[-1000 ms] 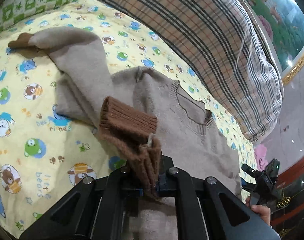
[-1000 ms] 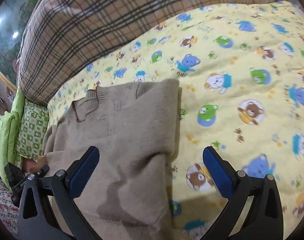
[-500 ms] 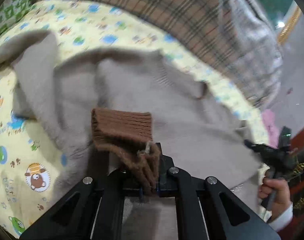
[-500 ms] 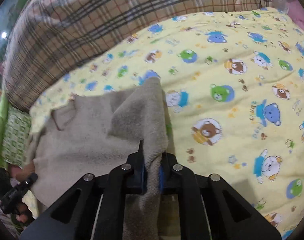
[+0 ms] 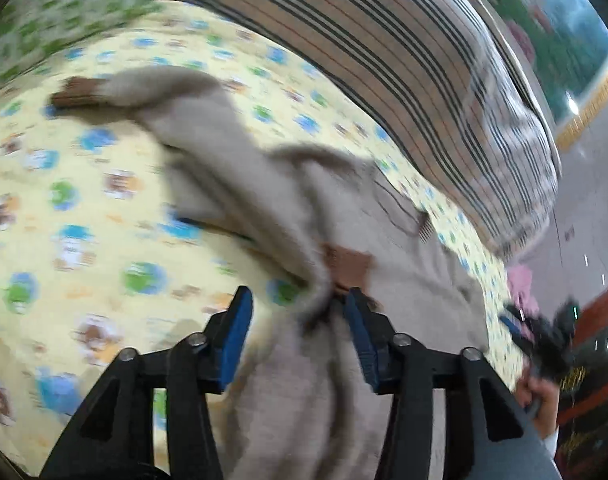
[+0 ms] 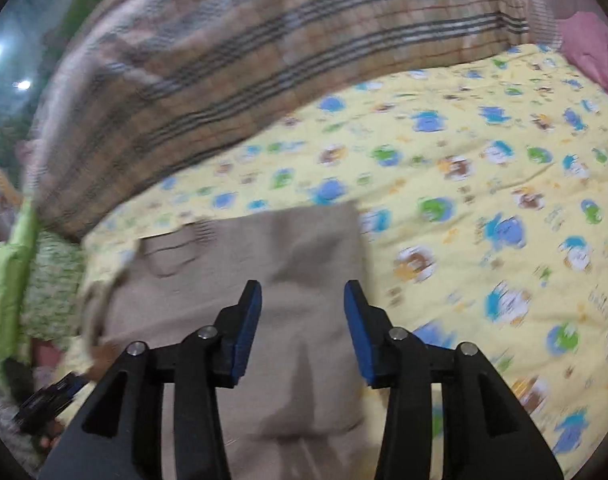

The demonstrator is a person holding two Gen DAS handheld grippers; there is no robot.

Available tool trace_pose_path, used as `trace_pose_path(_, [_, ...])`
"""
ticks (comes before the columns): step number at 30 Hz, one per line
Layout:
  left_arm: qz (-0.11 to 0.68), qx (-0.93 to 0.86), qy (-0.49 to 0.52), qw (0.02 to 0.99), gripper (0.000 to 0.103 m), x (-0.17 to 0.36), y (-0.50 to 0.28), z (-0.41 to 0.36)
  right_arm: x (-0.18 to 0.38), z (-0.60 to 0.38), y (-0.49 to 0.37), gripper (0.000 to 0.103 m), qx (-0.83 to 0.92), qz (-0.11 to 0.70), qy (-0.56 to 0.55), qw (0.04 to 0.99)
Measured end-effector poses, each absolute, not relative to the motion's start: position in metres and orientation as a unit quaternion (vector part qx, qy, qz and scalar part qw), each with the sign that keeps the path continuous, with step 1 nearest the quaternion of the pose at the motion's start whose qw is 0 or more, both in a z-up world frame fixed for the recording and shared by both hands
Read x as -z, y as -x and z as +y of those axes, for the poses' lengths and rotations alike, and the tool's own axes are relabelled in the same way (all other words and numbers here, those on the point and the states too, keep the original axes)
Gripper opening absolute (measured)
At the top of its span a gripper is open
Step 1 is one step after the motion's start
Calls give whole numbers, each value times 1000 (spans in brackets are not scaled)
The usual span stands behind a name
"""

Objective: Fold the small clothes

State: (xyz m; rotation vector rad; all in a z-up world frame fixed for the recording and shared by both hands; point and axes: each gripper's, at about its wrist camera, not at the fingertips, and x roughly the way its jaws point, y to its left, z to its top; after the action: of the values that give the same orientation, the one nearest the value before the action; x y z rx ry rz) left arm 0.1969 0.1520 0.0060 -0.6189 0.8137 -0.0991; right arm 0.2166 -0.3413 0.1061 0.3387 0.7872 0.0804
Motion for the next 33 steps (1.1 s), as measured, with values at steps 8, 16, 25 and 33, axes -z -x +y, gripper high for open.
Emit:
trace_pose_path(8, [345,-42,401,847,59,6,-206,252,-75,-272,-176,51,-142,436,-172,872])
trace_pose_path(16, [287,-68,502,813,73,24,-251,323,-43,-226,-147,52,-179,487,-176,837])
trace_pose_path(25, [233,-90,528,812,21,41,-295,362,-44,-213,-143,52,-188,490,-194,829])
trace_pose_path(33, [195,-77,449,868,5,-22,-261,357,-40,-227,-144,52,-156,490,-212,831])
